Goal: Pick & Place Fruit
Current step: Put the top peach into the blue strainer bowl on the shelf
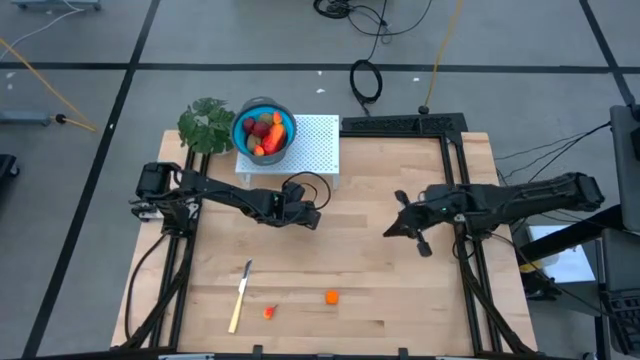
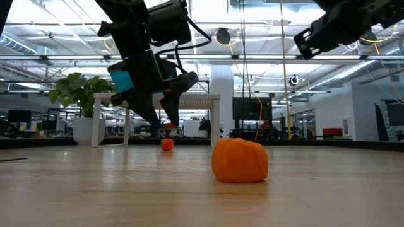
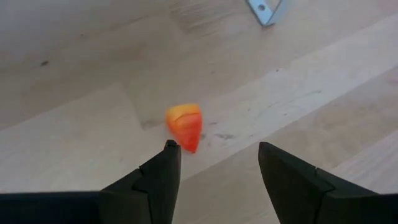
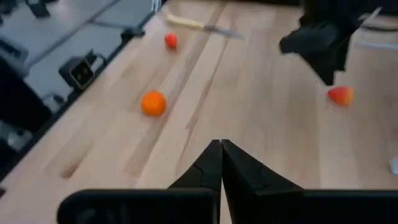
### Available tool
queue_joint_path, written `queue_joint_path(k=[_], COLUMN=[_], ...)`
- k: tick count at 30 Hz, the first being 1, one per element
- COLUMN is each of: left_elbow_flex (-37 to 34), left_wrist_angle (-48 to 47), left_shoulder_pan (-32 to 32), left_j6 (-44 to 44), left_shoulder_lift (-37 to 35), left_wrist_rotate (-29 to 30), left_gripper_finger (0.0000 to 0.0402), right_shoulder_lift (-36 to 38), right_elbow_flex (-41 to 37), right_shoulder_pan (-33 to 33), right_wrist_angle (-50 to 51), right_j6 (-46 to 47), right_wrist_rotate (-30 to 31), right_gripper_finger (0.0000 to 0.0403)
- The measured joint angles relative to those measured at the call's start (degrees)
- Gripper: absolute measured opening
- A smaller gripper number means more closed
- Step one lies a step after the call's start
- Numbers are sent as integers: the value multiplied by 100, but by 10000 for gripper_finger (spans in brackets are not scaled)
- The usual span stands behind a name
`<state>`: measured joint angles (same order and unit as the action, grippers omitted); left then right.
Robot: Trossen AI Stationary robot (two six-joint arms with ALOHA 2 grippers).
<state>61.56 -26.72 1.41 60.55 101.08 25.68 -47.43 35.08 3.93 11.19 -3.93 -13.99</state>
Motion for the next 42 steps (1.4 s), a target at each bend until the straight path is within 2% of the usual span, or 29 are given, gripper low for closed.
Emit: queue_joint_path(k=[6,11,27,42], left_elbow_flex=[2,2,0,0], left_wrist_angle=[141,139,383,297], left_shoulder_pan=[-78,-111,-408,-406], left_j6=[25,22,-44,-242], left_shoulder_lift=[98,289,673,678], left_wrist_rotate=[-1,-17,-32,-16], left_gripper_finger=[214,214,214,213], right_shoulder_lift=[771,1045,1089,1089], right_elbow_flex=[-339,-437,-449,-449], right_shoulder_pan=[-22,-20,-20,-20], right_wrist_angle=[-52,-59,-71,-115], right_j6=[-10,-19,-19,-21], right_wrist_rotate=[30,30,36,40], right_gripper_finger=[0,0,0,0])
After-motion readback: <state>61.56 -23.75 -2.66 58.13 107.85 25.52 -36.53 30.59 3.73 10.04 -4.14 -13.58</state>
